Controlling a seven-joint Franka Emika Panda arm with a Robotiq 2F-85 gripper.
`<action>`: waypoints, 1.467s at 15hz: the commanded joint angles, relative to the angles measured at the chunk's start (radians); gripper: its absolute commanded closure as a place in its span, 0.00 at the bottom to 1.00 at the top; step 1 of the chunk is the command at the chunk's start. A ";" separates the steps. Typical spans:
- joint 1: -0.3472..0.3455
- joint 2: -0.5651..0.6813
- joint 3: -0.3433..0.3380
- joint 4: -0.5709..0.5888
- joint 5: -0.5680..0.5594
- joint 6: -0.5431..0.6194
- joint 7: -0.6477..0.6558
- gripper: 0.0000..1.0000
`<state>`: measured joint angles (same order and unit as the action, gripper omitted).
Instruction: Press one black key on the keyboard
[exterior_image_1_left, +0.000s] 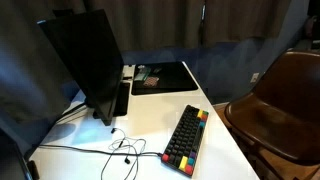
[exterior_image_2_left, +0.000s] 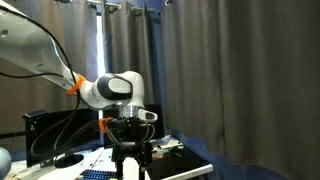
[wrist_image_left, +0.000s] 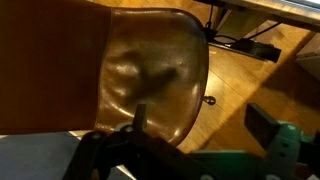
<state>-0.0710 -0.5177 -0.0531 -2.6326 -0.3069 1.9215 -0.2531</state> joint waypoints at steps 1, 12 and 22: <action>0.012 0.000 -0.011 0.001 -0.005 -0.003 0.005 0.00; 0.237 0.179 0.137 0.017 0.092 0.061 -0.015 0.00; 0.408 0.440 0.362 0.128 0.126 0.301 0.108 0.00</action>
<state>0.3434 -0.0763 0.3018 -2.5049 -0.1830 2.2244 -0.1430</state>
